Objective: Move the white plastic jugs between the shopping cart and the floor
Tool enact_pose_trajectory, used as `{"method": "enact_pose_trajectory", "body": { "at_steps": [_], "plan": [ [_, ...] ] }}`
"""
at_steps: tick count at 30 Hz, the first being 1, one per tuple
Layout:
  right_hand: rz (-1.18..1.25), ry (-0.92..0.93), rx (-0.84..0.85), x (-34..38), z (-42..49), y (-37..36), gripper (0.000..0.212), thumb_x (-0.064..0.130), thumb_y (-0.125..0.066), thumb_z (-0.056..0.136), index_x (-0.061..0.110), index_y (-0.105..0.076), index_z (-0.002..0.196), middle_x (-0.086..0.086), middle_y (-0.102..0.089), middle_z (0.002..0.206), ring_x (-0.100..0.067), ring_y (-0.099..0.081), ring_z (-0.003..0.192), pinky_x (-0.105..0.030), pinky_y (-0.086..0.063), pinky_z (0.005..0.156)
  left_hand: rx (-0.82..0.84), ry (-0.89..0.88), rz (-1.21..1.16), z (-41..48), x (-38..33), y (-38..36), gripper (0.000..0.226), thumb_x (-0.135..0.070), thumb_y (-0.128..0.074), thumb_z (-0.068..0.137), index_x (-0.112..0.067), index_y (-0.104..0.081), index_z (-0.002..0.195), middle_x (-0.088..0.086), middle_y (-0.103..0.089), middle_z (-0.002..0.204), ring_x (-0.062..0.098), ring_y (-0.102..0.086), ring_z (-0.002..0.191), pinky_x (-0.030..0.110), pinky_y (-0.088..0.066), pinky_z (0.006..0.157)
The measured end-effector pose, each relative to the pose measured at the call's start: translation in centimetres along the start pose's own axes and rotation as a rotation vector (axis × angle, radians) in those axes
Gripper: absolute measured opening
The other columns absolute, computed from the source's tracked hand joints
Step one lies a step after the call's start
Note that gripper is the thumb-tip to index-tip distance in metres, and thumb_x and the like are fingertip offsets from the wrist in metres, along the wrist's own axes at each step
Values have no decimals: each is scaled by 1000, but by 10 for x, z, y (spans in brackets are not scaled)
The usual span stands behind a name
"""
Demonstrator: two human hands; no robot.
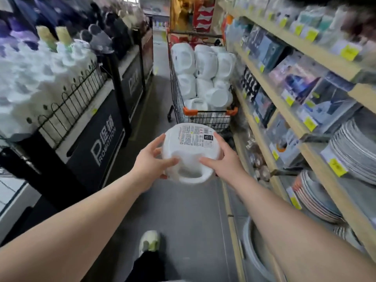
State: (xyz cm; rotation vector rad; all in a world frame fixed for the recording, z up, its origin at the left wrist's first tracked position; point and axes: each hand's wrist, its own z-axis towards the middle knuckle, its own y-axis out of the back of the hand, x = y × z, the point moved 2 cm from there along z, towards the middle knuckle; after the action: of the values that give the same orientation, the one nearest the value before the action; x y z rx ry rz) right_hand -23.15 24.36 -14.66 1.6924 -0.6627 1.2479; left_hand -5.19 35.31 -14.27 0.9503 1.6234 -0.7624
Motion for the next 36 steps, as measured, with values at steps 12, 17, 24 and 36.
{"method": "enact_pose_trajectory", "body": {
  "at_steps": [12, 17, 24, 36],
  "plan": [
    [129, -100, -164, 17, 270, -24, 91, 11, -83, 69, 39, -39, 144, 10, -55, 130, -8, -52, 120, -33, -42, 107, 132, 23, 121, 292, -72, 16, 82, -5, -79, 75, -40, -43, 140, -6, -67, 111, 20, -71, 90, 55, -58, 71],
    [107, -122, -181, 13, 368, -5, 89, 9, -82, 72, 36, -39, 145, 6, -52, 136, -10, -49, 124, -27, -40, 105, 144, 58, 112, 396, -79, -5, 86, -6, -80, 74, -43, -40, 140, -6, -67, 117, 21, -69, 96, 55, -59, 71],
    [43, -122, -78, 3, 512, 26, 84, 6, -78, 77, 30, -38, 147, 10, -45, 142, -3, -43, 123, -17, -34, 101, 95, 148, 44, 527, -85, -42, 86, -3, -78, 76, -34, -37, 145, -2, -66, 117, 23, -69, 95, 50, -60, 67],
    [-347, -169, 106, -21, 646, 22, 82, 27, -76, 78, 41, -32, 146, 5, -42, 148, -18, -44, 131, -26, -35, 103, 100, 238, 208, 646, -67, -49, 74, 3, -80, 71, -50, -48, 111, -6, -65, 100, 13, -65, 87, 26, -59, 61]
  ]
}}
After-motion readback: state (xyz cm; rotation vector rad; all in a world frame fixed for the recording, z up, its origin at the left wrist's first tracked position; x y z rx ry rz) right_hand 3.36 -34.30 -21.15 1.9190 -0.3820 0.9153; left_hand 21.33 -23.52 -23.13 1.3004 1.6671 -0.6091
